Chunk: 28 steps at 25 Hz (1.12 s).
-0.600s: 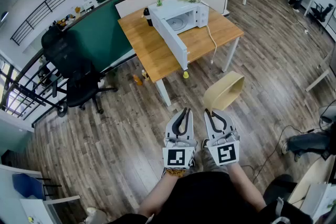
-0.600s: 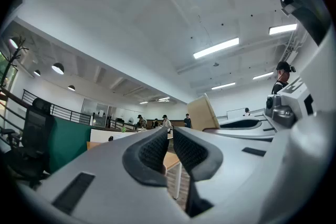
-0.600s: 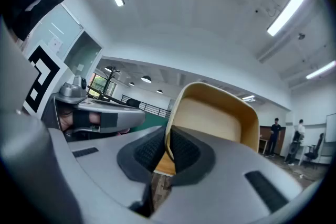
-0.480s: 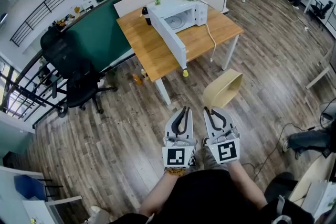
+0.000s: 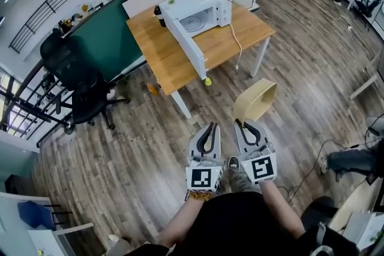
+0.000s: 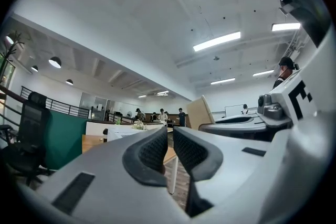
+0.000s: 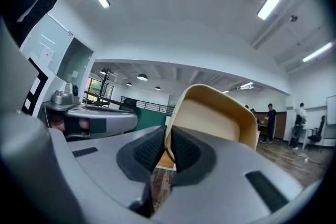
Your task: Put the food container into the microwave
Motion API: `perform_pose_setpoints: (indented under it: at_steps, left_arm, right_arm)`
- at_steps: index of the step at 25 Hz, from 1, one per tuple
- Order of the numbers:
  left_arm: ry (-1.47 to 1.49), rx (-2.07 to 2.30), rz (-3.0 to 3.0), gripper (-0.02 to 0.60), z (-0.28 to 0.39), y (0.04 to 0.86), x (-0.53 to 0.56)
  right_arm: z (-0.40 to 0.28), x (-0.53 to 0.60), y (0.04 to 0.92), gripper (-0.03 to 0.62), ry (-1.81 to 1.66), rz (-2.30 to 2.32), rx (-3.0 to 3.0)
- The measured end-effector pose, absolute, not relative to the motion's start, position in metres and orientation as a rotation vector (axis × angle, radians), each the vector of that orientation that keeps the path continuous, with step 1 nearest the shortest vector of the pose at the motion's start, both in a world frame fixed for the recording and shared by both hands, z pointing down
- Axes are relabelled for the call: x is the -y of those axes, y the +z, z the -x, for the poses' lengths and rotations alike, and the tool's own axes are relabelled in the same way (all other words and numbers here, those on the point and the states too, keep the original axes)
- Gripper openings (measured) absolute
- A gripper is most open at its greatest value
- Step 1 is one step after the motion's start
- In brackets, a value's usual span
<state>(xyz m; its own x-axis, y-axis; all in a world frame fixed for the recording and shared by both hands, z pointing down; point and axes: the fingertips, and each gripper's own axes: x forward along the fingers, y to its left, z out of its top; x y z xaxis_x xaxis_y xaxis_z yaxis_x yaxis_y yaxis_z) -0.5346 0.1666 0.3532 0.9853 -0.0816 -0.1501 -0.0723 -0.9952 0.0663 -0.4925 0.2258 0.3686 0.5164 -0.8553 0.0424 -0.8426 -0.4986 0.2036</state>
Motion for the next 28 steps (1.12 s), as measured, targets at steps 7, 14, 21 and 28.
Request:
perform_pose_setpoints:
  at_steps: [7,14,21,28]
  left_arm:
    - [-0.201,0.108,-3.074,0.051,0.494,0.36,-0.174]
    - [-0.172,0.11,-3.08,0.051,0.454,0.365,-0.174]
    - [-0.151,0.104,-3.104,0.051,0.414,0.368,-0.185]
    - [-0.091,0.081,-3.129,0.051,0.389,0.375,-0.202]
  right_arm:
    - [0.46,-0.225,0.374,0.037,-0.076,-2.537,1.503]
    - [0.418,-0.224,0.377,0.037,-0.078,-2.549,1.52]
    - [0.378,-0.235,0.38,0.037,-0.095,-2.559,1.548]
    - [0.347,-0.247,0.387,0.035,-0.098,-2.625,1.593]
